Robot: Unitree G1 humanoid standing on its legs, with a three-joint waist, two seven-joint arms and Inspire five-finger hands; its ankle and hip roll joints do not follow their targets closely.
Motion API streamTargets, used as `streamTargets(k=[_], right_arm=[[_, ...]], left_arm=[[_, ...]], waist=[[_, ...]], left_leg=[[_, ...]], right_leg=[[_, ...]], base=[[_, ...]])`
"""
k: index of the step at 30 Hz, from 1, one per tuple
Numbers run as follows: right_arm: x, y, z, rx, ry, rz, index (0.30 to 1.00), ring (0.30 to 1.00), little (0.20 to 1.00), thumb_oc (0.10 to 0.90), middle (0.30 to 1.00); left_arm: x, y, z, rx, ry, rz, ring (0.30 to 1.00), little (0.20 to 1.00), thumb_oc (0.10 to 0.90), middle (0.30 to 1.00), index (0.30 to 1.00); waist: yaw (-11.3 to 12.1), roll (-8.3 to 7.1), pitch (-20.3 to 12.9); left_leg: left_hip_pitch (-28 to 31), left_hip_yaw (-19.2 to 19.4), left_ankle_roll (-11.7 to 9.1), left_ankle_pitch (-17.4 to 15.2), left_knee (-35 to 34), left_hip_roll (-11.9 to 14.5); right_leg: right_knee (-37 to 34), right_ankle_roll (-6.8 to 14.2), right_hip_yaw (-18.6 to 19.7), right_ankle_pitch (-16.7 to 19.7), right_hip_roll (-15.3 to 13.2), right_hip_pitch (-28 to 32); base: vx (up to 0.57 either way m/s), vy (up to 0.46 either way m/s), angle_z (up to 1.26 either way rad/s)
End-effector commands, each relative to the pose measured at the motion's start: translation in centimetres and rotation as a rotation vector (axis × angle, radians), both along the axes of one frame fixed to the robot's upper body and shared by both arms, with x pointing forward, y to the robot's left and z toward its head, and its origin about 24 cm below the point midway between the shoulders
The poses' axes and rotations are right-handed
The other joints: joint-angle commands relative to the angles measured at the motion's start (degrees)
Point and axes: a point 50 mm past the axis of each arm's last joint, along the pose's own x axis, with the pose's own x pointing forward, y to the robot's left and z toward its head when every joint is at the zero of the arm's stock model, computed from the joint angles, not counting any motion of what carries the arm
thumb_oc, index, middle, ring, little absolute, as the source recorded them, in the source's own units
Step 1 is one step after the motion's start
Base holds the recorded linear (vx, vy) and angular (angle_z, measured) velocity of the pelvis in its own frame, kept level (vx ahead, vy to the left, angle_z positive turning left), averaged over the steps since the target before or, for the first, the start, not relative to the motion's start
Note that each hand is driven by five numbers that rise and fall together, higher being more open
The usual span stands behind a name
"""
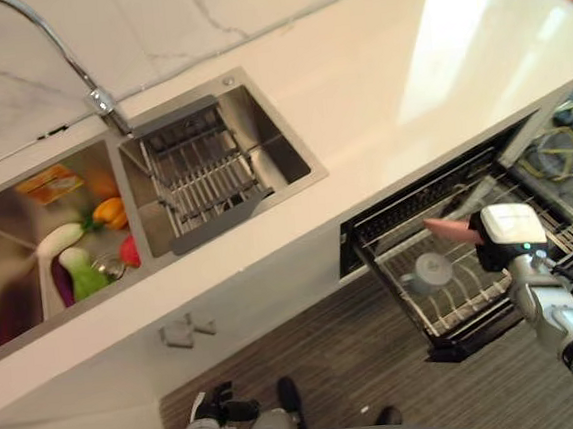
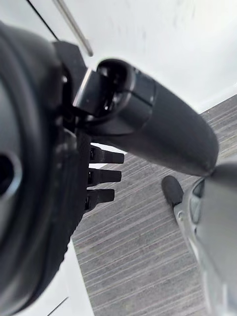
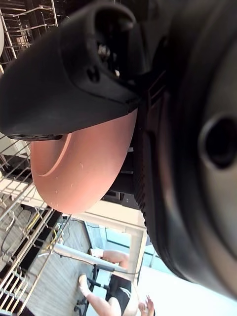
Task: Place the dishes in the dishwasher.
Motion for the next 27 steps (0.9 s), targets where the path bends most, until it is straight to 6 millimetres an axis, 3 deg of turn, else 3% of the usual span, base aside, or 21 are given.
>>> streamTargets(k=[1,2,3,4,7,10,15,22,27], right_arm=[[3.4,-1.2,5.8,0.027,-0.298,-0.083,0.300,0.300,0.300,0.400,0.300],[3.5,-1.1,5.8,0.026,-0.299,-0.082,0.300,0.300,0.300,0.400,0.300],[3.6,-1.4,6.0,-0.006,-0.287,-0.086,0.514,0.514,0.514,0.543,0.514],[3.8,-1.4,6.2,-0.021,-0.278,-0.082,0.900,0.900,0.900,0.800,0.900],[4.3,-1.4,6.5,-0.024,-0.277,-0.078,0.900,0.900,0.900,0.800,0.900],[4.3,-1.4,6.7,-0.146,-0.226,-0.037,0.900,0.900,0.900,0.800,0.900],[4.2,-1.5,7.3,-0.213,-0.233,-0.012,0.900,0.900,0.900,0.800,0.900],[2.8,-1.8,9.4,-0.171,-0.338,0.020,0.900,0.900,0.900,0.800,0.900],[0.1,-3.0,12.5,-0.071,-0.585,-0.040,0.900,0.900,0.900,0.800,0.900]], left_arm=[[-4.3,1.6,-0.7,0.070,0.146,-0.051,0.900,0.900,0.800,0.900,0.900],[-4.3,1.5,-0.7,0.069,0.145,-0.051,0.900,0.900,0.800,0.900,0.900],[-4.2,1.8,-0.6,0.078,0.144,-0.055,0.900,0.900,0.800,0.900,0.900],[-4.2,1.9,-0.6,0.082,0.140,-0.055,0.900,0.900,0.800,0.900,0.900],[-4.1,1.9,-0.6,0.081,0.131,-0.047,0.900,0.900,0.800,0.900,0.900],[-4.4,2.1,-0.6,0.083,0.139,-0.040,0.900,0.900,0.800,0.900,0.900],[-4.4,2.0,-0.6,0.085,0.136,-0.043,0.900,0.900,0.800,0.900,0.900],[-3.8,1.9,-0.5,0.065,0.116,-0.038,0.900,0.900,0.800,0.900,0.900],[-4.0,2.0,-0.5,0.073,0.132,0.002,0.900,0.900,0.800,0.900,0.900]], waist=[[2.75,1.78,1.37],[2.70,1.81,1.37],[3.06,2.67,2.06],[3.20,3.16,2.48],[3.15,3.79,3.19],[2.96,4.07,3.46],[2.38,3.64,3.60],[0.15,1.33,2.80],[-2.16,-0.14,1.77]], left_leg=[[-4.35,1.33,-0.92,0.57,-0.83,-1.27],[-4.40,1.32,-0.92,0.58,-0.83,-1.25],[-4.97,1.27,-1.03,0.84,-0.83,-1.36],[-5.35,1.22,-1.13,1.02,-0.82,-1.39],[-6.05,1.01,-1.34,1.44,-0.78,-1.40],[-6.34,1.08,-1.66,1.61,-0.83,-1.01],[-6.40,1.41,-1.80,1.69,-0.86,-0.50],[-4.33,2.62,-1.60,0.76,-0.99,0.36],[-2.36,3.76,-1.18,-0.16,-1.05,0.44]], right_leg=[[1.66,2.72,0.79,-5.59,-0.30,3.68],[1.67,2.70,0.78,-5.59,-0.28,3.63],[2.01,2.60,0.57,-5.68,-0.46,3.12],[2.16,2.54,0.45,-5.73,-0.55,2.75],[2.50,2.44,0.47,-5.63,-0.67,1.83],[2.30,2.24,0.55,-5.72,-0.56,1.49],[1.82,2.25,0.84,-5.51,-0.37,1.47],[0.92,2.70,1.81,-5.21,0.19,2.66],[0.82,3.12,3.27,-4.97,0.24,3.28]], base=[[-0.03,0.035,0.16],[-0.03,0.039,0.22],[-0.04,0.029,0.32],[-0.04,0.030,0.35],[-0.04,0.016,0.24],[-0.01,-0.004,0.12],[0.00,-0.010,-0.03],[0.01,-0.036,-0.15],[0.04,-0.034,-0.22]])
